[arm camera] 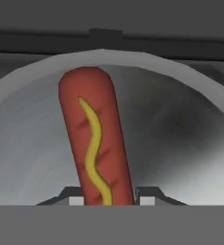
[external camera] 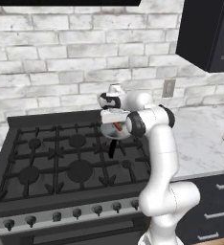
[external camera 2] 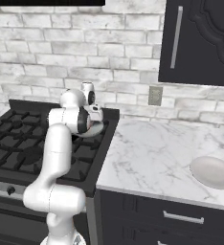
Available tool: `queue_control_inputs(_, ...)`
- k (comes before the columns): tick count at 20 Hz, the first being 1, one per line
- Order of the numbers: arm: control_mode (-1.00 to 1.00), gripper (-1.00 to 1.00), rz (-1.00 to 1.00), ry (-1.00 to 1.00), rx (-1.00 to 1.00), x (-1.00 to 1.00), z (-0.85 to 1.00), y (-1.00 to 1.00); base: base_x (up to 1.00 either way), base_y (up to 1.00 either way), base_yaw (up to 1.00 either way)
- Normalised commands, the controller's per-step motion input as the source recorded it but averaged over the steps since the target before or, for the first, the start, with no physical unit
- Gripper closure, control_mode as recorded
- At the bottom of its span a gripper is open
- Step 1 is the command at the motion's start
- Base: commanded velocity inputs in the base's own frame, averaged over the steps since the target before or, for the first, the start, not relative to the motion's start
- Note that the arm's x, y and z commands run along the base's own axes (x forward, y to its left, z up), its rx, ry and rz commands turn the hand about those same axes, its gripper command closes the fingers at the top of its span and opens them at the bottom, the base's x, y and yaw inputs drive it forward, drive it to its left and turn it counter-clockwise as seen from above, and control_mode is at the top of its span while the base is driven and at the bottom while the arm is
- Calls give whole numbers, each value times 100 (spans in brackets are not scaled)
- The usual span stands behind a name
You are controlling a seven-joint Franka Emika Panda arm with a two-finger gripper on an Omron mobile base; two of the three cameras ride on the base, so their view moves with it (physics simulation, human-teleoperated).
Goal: Place the cold items (mango and lime) from the fridge in one tupperware on the dining counter. Place the warm items (hot dog and kebab skewer) in the stove area in another tupperware.
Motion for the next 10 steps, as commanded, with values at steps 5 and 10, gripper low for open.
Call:
queue_control_inputs(5, -100, 100, 0, -22, 0, -62, 2, -4, 0, 0, 0)
queue_control_inputs(10, -100, 100, 0, -33, 0, -80, 39, -11, 0, 0, 0)
